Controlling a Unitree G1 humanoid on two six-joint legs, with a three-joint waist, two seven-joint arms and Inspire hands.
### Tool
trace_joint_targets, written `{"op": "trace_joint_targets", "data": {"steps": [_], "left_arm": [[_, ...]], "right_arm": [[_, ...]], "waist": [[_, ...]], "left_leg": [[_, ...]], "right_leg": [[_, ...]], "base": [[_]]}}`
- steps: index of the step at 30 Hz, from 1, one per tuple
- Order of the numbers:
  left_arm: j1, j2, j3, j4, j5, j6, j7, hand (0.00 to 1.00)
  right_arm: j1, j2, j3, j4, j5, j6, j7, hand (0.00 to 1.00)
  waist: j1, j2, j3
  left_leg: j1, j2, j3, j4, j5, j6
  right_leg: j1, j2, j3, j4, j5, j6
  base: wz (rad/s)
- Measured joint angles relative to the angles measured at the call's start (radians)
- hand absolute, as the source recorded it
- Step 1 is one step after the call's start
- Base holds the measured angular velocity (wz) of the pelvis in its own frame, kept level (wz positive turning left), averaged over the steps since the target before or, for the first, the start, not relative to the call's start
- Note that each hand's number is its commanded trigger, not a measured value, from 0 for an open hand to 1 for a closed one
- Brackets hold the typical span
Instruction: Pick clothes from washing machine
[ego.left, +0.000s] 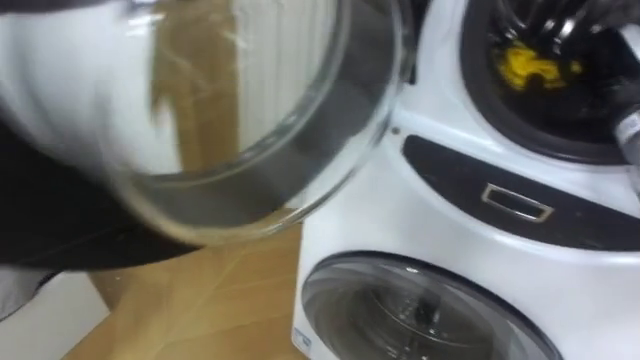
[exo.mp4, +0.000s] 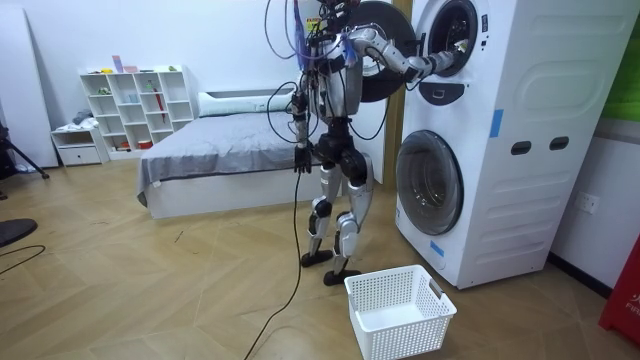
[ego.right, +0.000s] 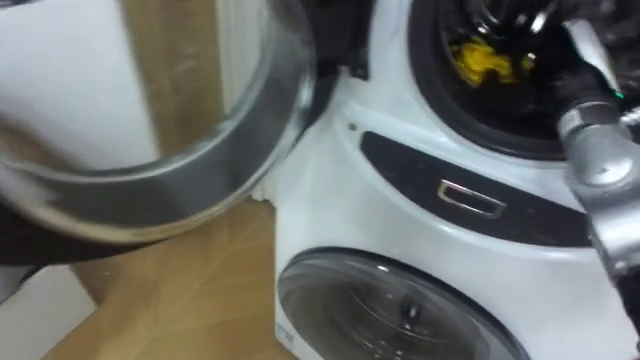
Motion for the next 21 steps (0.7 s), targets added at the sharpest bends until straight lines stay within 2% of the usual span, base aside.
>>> {"op": "trace_joint_targets", "data": {"steps": [5, 9, 11, 14, 19, 21], "left_arm": [[0.002, -0.041, 0.0, -0.003, 0.001, -0.009, 0.028, 0.0], [0.002, -0.047, 0.005, -0.001, -0.001, -0.01, 0.05, 0.0], [0.006, -0.05, 0.005, 0.002, -0.016, -0.013, 0.08, 0.0], [0.027, -0.055, 0.004, 0.001, -0.037, -0.023, 0.106, 0.0], [0.05, -0.074, 0.027, 0.001, -0.036, -0.025, 0.142, 0.0], [0.056, -0.08, 0.028, 0.002, -0.035, -0.027, 0.142, 0.0]], "right_arm": [[0.116, 0.017, -0.007, -0.299, -0.008, 0.005, 0.0, 1.0], [0.183, 0.02, -0.007, -0.503, 0.011, 0.013, 0.002, 1.0], [0.189, 0.026, -0.007, -0.548, 0.046, 0.013, 0.003, 1.0], [0.234, 0.037, -0.025, -0.633, 0.076, 0.015, -0.007, 1.0], [0.331, 0.103, -0.104, -0.746, 0.135, 0.015, -0.009, 1.0], [0.36, 0.105, -0.133, -0.759, 0.171, 0.014, 0.003, 1.0]], "waist": [[-0.048, 0.009, 0.0017], [-0.066, 0.009, 0.0016], [-0.068, 0.009, 0.0013], [-0.079, 0.009, 0.0014], [-0.104, 0.011, 0.0013], [-0.111, 0.015, 0.0008]], "left_leg": [[0.032, 0.009, 0.044, -0.014, -0.006, -0.004], [0.06, 0.008, 0.064, -0.027, -0.006, -0.004], [0.071, 0.008, 0.079, -0.028, -0.007, -0.004], [0.079, 0.01, 0.079, -0.029, -0.014, -0.005], [0.073, 0.01, 0.091, -0.028, -0.025, 0.0], [0.073, 0.012, 0.093, -0.028, -0.029, 0.003]], "right_leg": [[0.01, 0.008, 0.042, 0.0, 0.0, 0.0], [0.015, 0.015, 0.091, 0.002, 0.0, 0.0], [0.015, 0.017, 0.111, 0.002, 0.0, 0.001], [0.02, 0.02, 0.11, 0.002, 0.0, 0.001], [0.015, 0.025, 0.102, 0.0, 0.001, 0.004], [0.016, 0.026, 0.099, 0.0, 0.001, 0.005]], "base": [[-0.33], [-0.34], [-0.26], [-0.06], [0.03], [0.04]]}}
